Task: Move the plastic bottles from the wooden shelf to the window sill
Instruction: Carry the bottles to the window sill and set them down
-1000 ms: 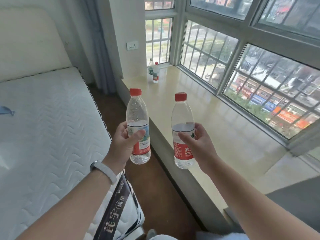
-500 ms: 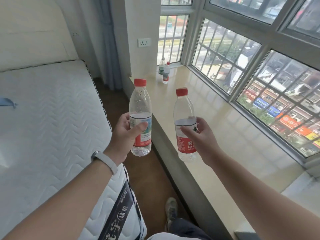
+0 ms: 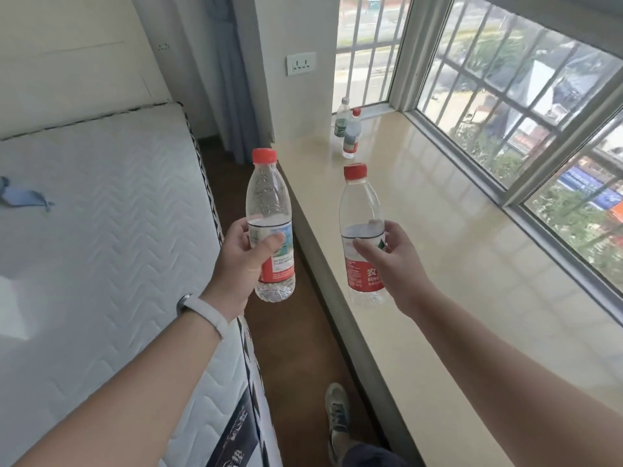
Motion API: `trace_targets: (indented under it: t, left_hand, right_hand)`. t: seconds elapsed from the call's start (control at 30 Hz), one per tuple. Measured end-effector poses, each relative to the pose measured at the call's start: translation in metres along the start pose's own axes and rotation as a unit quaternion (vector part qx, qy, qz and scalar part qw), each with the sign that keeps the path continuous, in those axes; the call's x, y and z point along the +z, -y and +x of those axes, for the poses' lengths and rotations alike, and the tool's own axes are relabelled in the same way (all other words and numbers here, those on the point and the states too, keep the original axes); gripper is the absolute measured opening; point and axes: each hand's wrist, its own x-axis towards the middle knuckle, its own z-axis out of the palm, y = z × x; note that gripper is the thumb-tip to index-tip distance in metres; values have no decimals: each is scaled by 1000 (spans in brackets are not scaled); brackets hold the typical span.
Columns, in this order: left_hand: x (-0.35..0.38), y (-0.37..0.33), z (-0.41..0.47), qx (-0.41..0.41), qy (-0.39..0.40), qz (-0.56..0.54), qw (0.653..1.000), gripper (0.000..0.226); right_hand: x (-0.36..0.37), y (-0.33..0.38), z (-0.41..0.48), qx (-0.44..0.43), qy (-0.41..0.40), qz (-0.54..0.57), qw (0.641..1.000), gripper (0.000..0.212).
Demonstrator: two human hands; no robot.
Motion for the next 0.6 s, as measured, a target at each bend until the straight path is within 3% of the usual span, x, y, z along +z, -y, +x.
trace_targets:
  t: [0.1, 0.3, 0.6]
  left_hand:
    - [36, -3, 42, -2, 11, -10, 1000, 58]
    - [83, -14, 105, 3, -1, -11, 1000, 50]
    - [101, -32, 147, 23, -28, -15, 999, 64]
  right_hand:
    - [-22, -1, 43, 14, -5, 5, 1000, 31]
    - [-60, 17, 109, 11, 4, 32, 999, 29]
    - [-78, 28, 158, 9, 17, 73, 997, 39]
